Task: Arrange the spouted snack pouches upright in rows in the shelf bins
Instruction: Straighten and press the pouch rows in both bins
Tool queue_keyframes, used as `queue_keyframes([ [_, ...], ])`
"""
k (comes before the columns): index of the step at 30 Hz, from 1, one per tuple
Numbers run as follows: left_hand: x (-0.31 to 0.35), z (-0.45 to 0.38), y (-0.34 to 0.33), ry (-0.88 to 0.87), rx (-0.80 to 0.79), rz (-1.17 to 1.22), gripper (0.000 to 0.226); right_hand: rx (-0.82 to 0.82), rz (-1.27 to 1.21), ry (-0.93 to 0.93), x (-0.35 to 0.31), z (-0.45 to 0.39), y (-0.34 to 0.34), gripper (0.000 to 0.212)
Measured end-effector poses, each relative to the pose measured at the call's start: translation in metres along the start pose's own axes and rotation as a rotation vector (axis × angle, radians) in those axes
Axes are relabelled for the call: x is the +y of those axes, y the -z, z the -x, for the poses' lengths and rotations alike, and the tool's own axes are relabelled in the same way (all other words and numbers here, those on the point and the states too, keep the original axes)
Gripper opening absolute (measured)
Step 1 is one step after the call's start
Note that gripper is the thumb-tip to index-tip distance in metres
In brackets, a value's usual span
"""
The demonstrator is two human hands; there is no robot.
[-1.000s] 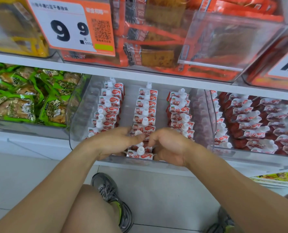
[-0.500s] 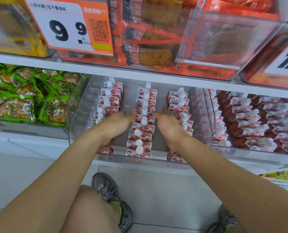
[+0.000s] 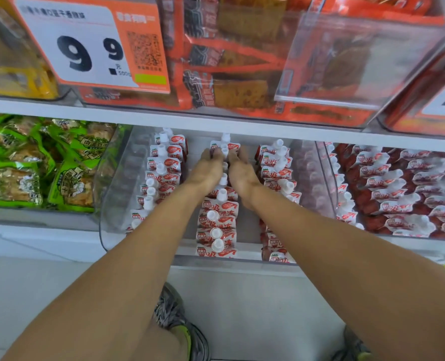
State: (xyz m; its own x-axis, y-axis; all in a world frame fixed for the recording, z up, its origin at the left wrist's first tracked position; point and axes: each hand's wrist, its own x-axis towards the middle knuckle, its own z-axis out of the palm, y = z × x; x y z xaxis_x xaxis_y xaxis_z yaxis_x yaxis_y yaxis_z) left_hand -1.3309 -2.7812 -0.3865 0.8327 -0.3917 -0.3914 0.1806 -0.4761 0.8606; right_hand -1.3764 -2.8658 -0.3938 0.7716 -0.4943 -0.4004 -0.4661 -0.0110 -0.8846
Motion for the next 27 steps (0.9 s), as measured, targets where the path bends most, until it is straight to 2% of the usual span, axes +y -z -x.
queue_keyframes([
  [2, 0.0, 0.002, -0.001, 0.01, -0.013, 0.058, 0.044, 0.016, -0.024, -0.02, 0.011, -0.014, -0.005, 0.065],
  [7, 0.003, 0.002, -0.003, 0.021, -0.038, 0.137, 0.038, -0.006, -0.049, -0.025, 0.019, -0.021, -0.008, 0.069],
  [13, 0.003, 0.012, 0.001, 0.021, -0.078, 0.132, 0.043, -0.073, 0.017, -0.025, 0.006, -0.004, 0.005, 0.058],
  [15, 0.005, 0.023, 0.008, 0.005, -0.111, 0.041, 0.053, -0.081, 0.038, 0.003, -0.007, 0.022, 0.016, 0.054],
  [17, 0.001, 0.038, 0.021, 0.02, -0.134, -0.149, 0.055, -0.067, 0.11, -0.046, -0.008, 0.045, 0.027, 0.053],
  [20, -0.008, 0.067, 0.035, 0.141, -0.311, -0.236, 0.048, -0.246, 0.133, -0.165, 0.003, 0.075, 0.033, 0.053],
  [22, -0.011, 0.076, 0.034, 0.132, -0.39, -0.261, 0.045, -0.315, 0.051, -0.217, 0.004, 0.086, 0.028, 0.046],
  [25, -0.008, 0.085, 0.032, 0.118, -0.363, -0.181, 0.035, -0.312, 0.013, -0.238, -0.001, 0.093, 0.029, 0.048],
  [27, -0.011, 0.091, 0.032, 0.081, -0.335, -0.253, 0.028, -0.342, 0.066, -0.249, -0.004, 0.104, 0.035, 0.047],
])
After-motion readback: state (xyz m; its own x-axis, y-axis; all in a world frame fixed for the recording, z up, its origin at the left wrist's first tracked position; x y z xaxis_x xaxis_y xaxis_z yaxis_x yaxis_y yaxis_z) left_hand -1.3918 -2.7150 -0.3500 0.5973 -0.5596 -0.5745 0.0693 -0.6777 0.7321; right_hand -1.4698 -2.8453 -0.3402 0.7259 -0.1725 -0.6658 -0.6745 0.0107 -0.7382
